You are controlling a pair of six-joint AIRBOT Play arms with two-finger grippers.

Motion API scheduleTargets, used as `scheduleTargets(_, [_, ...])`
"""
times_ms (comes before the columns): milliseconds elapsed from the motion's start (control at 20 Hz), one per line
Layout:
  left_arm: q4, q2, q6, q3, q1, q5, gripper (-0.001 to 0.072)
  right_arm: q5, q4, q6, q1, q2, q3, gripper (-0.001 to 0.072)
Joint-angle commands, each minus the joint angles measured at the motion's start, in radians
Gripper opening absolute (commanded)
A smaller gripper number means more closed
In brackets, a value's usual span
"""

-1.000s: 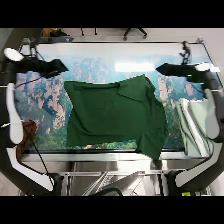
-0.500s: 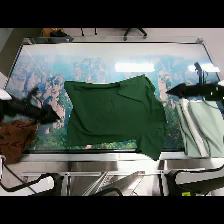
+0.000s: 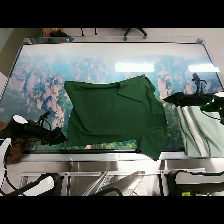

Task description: Fold the shirts.

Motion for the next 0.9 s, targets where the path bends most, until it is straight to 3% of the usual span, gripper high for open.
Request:
scheduleTargets(0, [0.014,-0.013,0.006,-0.023,-0.017,0.113,0.0274,-0.002,0.01,-0.013,0.0,0.003,-0.008,0.0085])
scheduleTargets(200, [-0.06,-0.116,0.016,-0.012,-0.11,0.175,0.0273,-0.002,0.01,-0.012,-0.001,0.003,-0.008,0.0085])
scheduleTargets(350, [-0.137,-0.199,0.058,0.072,-0.21,0.148,0.0271,0.0,0.01,-0.012,-0.001,0.003,-0.008,0.0085])
scheduleTargets(400, [-0.135,-0.217,0.06,0.103,-0.236,0.132,0.0198,0.003,0.01,-0.012,-0.002,0.003,-0.008,0.0085])
scheduleTargets(450, [-0.133,-0.233,0.069,0.137,-0.254,0.117,0.0011,0.003,0.007,-0.012,-0.002,0.003,-0.008,0.0086])
scheduleTargets(600, [-0.078,-0.245,0.058,0.202,-0.257,0.093,0.0018,0.002,-0.045,0.033,-0.043,0.003,-0.008,0.0101])
scheduleTargets(650, [-0.038,-0.245,0.049,0.223,-0.243,0.074,0.0018,0.002,-0.088,0.065,-0.072,0.003,-0.008,0.0173])
scheduleTargets(850, [0.035,-0.244,0.033,0.258,-0.124,0.029,0.0018,0.003,-0.305,0.204,-0.153,-0.006,-0.019,0.0221])
